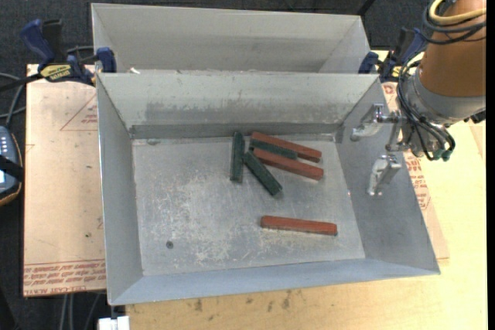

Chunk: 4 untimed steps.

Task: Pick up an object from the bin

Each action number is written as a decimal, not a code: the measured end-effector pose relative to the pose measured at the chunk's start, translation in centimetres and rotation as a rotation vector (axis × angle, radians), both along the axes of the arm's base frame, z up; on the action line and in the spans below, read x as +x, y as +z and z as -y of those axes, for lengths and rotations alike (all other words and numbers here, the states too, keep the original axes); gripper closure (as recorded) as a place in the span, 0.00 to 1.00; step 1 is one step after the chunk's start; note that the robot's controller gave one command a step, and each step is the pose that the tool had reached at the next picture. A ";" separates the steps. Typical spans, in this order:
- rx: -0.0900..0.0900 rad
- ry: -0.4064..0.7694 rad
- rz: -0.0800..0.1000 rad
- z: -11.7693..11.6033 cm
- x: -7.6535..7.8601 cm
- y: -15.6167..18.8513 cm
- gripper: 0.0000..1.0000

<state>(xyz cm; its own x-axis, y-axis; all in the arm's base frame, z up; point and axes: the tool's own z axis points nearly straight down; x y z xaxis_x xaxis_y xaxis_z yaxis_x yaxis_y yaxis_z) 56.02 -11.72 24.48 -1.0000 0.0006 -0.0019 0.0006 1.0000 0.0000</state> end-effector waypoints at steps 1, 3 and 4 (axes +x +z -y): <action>0.001 -0.042 0.002 -6.3 -4.8 -7.7 0.00; 0.001 -0.105 -0.002 -10.8 -6.4 -12.0 0.00; 0.001 -0.060 0.001 -10.6 -3.3 -17.2 0.00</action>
Offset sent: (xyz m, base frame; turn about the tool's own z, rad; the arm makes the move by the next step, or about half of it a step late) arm -0.0523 0.0568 -0.0848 -0.0841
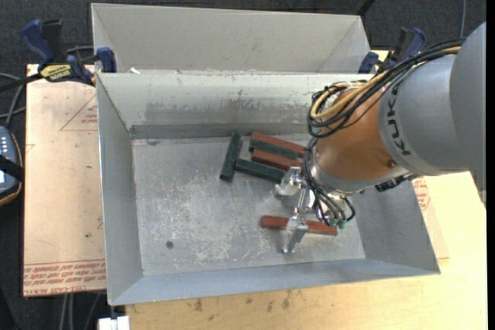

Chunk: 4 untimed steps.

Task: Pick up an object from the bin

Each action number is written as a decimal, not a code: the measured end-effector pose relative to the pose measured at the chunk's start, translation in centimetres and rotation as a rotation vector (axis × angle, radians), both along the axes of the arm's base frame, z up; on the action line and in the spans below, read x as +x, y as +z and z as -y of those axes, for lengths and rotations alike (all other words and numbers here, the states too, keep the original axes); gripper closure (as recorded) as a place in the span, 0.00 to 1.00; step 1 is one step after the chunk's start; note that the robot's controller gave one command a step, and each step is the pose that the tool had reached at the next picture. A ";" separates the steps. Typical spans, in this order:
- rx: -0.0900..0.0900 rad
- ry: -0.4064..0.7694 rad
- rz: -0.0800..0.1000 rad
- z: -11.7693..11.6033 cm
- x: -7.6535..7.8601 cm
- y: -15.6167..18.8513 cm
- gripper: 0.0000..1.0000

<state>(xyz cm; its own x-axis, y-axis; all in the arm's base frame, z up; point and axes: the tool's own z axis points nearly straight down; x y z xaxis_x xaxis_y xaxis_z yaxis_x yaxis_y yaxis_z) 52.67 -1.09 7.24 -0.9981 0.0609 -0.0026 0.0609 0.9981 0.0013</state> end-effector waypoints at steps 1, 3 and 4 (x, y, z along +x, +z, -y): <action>0.000 -0.201 0.025 -1.0 -2.7 0.5 1.00; 0.000 -0.201 0.021 -1.0 -2.8 0.9 1.00; 0.000 -0.199 -0.002 -1.0 -3.2 2.5 1.00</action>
Offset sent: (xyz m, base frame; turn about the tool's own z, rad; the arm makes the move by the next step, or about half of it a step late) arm 0.0000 0.0000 0.0000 0.0000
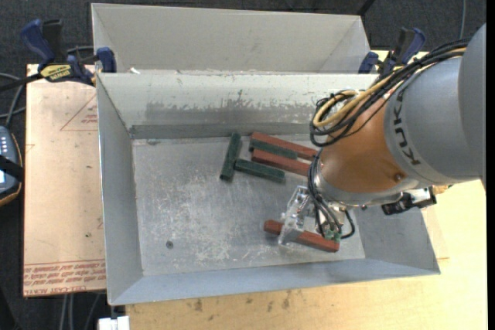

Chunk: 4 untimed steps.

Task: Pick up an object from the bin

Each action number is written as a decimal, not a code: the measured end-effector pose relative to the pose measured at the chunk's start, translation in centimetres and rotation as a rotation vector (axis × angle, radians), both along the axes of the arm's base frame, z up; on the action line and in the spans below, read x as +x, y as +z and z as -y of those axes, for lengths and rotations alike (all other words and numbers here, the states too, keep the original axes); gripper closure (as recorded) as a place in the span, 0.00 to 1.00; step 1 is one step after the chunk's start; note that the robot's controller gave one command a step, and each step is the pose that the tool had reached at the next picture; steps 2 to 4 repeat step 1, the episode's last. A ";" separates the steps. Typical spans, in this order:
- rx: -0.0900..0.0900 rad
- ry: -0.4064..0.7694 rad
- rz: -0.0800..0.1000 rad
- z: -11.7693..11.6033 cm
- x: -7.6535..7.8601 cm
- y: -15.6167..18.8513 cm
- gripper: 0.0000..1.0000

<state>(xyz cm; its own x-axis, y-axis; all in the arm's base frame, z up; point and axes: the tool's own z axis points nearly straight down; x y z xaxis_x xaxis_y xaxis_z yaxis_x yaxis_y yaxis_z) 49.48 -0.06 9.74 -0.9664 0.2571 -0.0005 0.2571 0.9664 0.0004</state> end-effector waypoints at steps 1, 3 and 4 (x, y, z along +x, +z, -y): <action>0.000 0.000 -0.001 0.0 0.1 1.5 1.00; 0.000 0.000 -0.001 0.0 0.1 1.5 1.00; 0.000 0.000 -0.001 0.0 0.1 1.5 1.00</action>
Offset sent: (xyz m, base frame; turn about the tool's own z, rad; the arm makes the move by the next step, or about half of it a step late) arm 0.0001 -0.0001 0.0952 0.0000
